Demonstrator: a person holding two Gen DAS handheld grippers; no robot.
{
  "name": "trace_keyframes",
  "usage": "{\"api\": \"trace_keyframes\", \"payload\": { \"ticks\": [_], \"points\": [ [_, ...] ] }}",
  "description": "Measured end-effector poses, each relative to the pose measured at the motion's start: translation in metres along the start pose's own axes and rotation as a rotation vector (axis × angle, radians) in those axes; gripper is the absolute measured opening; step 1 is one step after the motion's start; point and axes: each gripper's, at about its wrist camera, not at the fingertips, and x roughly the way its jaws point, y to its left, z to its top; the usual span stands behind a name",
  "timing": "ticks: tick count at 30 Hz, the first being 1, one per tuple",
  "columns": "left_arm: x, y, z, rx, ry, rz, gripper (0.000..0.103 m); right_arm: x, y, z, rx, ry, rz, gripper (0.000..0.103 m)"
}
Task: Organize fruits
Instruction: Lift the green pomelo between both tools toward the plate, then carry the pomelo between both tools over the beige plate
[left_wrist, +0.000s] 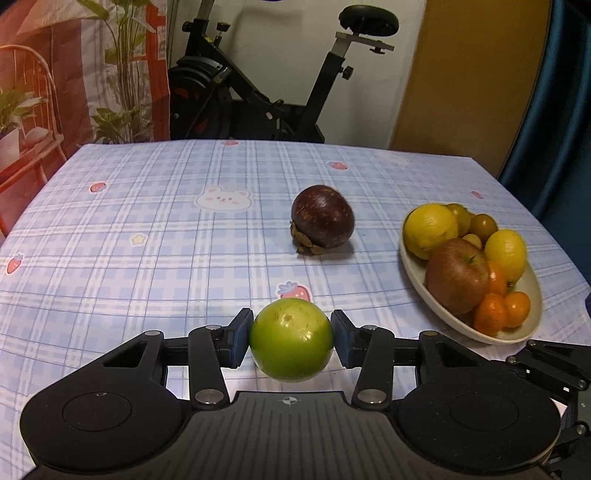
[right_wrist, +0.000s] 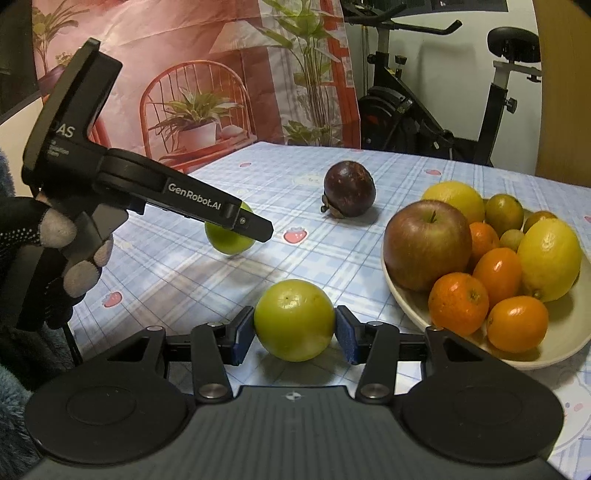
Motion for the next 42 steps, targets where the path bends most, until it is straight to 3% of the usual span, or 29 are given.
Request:
{"api": "trace_keyframes", "payload": {
  "ticks": [24,32,42],
  "points": [
    [-0.039,-0.051,0.024,0.123,-0.092,-0.072,0.048,-0.053,-0.03,0.012,0.094,-0.175,-0.119,0.049],
    [-0.03,-0.081,0.039,0.192,-0.109,-0.141,0.048,-0.071,-0.058,0.016,0.146,-0.216,-0.198,0.049],
    [0.005,-0.122,0.053,0.256,-0.09,-0.197,0.049,-0.083,-0.099,0.0,0.227,-0.182,-0.322,0.049]
  ]
}}
